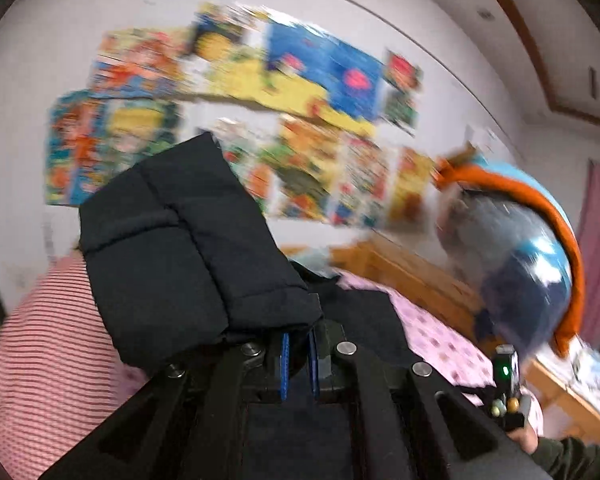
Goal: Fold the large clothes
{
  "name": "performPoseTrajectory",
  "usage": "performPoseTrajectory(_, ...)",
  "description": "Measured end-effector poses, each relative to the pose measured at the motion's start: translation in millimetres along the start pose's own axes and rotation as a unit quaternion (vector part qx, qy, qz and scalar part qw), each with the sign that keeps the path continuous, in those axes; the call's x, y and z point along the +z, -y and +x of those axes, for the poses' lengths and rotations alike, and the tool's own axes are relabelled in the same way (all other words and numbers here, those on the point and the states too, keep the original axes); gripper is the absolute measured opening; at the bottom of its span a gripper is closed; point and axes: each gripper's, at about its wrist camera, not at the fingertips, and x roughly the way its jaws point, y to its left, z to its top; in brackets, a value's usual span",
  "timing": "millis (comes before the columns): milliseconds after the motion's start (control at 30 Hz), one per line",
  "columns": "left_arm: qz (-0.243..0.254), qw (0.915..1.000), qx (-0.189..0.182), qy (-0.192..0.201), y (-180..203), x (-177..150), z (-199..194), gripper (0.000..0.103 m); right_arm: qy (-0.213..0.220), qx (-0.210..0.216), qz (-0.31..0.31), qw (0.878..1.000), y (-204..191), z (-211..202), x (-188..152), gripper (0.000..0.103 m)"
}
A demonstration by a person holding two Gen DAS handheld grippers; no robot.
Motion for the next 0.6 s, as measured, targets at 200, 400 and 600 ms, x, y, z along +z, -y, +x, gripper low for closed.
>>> performPoseTrajectory(200,0.017,0.9956,-0.043,-0.082,51,-41,65,0.008,0.006,0.02,0.037,0.999,39,1,-4,0.101)
performPoseTrajectory(400,-0.002,0.9785,-0.07,-0.194,70,-96,125,0.008,0.012,0.094,0.08,0.992,63,6,-7,0.101)
performPoseTrajectory(600,-0.042,0.9548,-0.082,-0.283,62,-153,148,0.009,0.01,0.102,0.09,0.991,64,19,-15,0.101)
